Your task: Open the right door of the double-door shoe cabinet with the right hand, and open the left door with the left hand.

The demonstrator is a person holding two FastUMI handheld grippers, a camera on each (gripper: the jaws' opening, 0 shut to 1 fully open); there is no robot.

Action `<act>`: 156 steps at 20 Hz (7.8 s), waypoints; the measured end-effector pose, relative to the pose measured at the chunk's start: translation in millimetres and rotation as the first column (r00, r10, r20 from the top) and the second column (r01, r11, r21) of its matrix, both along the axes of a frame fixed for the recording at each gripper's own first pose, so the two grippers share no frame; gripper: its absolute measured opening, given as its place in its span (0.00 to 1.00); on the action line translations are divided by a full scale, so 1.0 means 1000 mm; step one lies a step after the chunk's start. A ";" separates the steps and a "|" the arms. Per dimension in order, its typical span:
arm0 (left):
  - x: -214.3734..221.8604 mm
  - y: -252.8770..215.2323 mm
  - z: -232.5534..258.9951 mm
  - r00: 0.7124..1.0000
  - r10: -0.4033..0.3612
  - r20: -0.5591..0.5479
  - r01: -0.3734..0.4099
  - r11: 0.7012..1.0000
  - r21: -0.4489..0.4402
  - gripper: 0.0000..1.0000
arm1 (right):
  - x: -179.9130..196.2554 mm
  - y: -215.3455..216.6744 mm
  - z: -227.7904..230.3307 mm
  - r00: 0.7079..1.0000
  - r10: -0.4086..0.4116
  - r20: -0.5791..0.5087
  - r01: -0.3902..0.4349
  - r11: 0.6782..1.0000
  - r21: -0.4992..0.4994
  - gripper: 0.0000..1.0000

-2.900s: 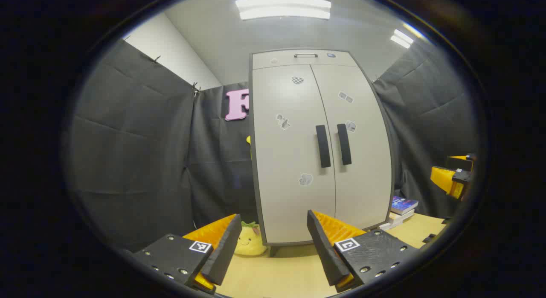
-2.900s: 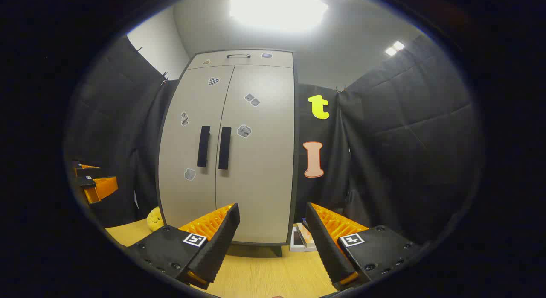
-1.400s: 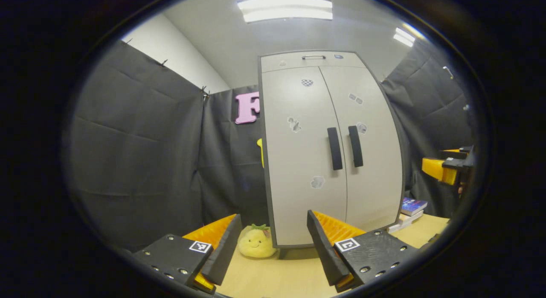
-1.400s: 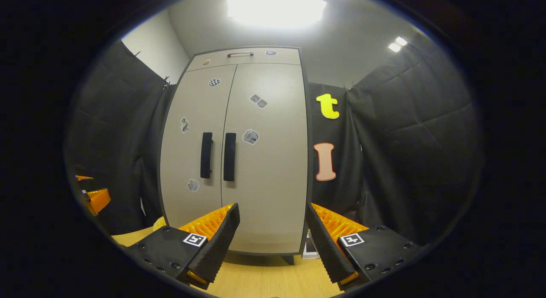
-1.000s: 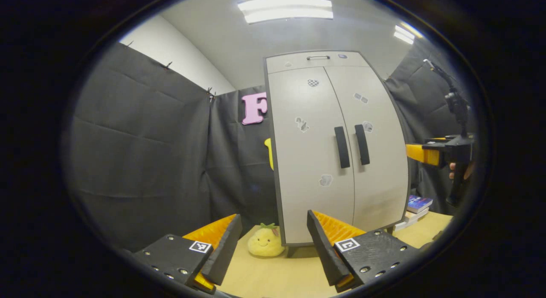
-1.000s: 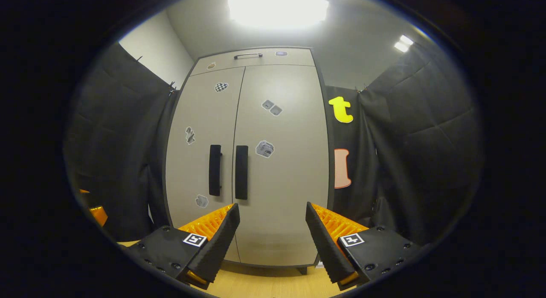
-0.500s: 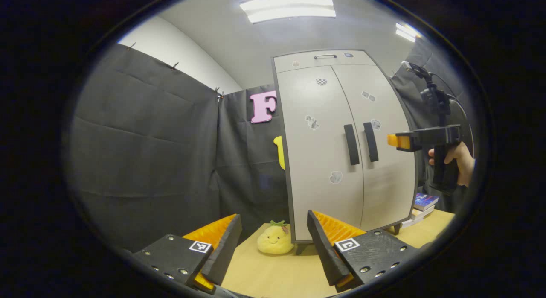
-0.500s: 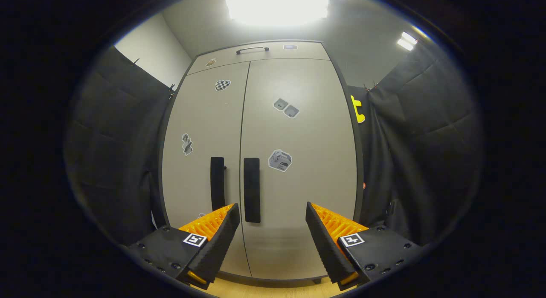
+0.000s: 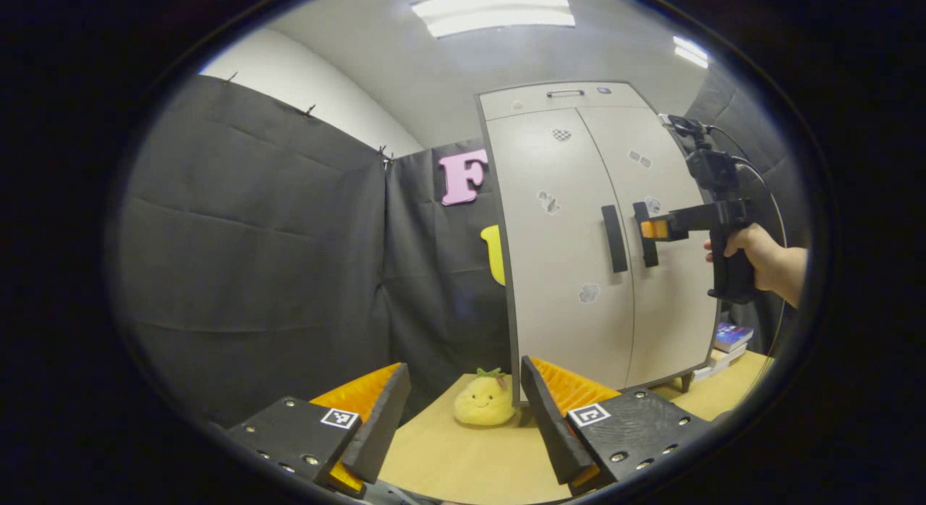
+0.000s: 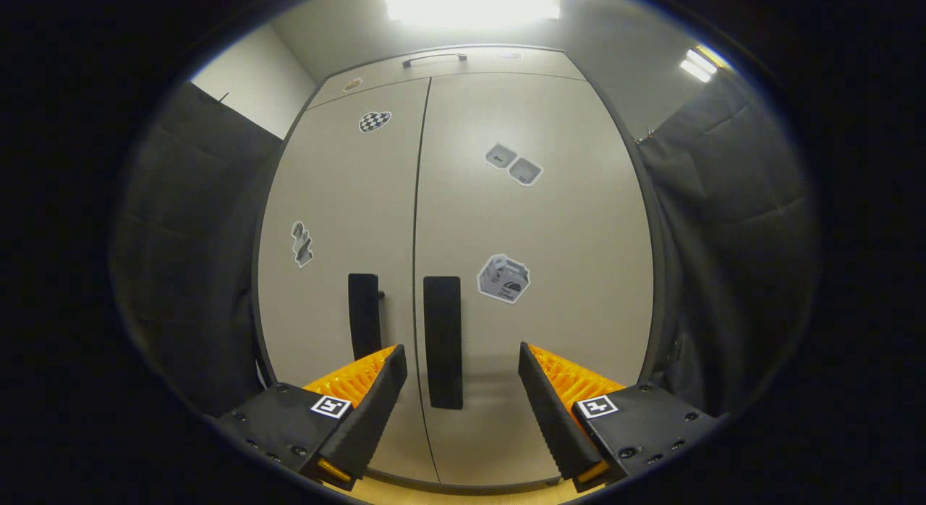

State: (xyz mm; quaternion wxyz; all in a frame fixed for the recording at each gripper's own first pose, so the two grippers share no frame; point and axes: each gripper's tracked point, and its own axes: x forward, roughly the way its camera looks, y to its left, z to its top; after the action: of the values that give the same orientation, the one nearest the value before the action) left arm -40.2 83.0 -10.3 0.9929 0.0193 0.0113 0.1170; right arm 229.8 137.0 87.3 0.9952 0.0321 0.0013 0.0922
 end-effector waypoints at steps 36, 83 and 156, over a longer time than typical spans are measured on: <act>-0.025 0.024 0.009 1.000 -0.006 0.025 0.006 1.000 -0.009 0.90 | 0.012 0.014 -0.018 0.973 0.084 -0.213 -0.081 0.996 0.022 0.07; 0.051 -0.163 0.019 0.930 -0.364 0.055 0.365 0.931 -0.007 0.90 | -0.115 -0.157 -0.012 0.953 0.153 -0.259 -0.151 0.988 0.029 0.08; 0.333 -0.238 0.097 0.910 -0.413 0.034 0.413 0.894 -0.173 0.14 | -0.228 -0.331 -0.041 0.944 -0.270 -0.190 0.261 0.963 -0.074 0.96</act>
State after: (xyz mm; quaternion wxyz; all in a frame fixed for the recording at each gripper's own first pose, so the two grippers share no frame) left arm 292.9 -155.1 87.1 0.9928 -0.0664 0.0189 -0.0978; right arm 1.9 -194.2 46.7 0.9939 0.0173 0.0980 -0.0465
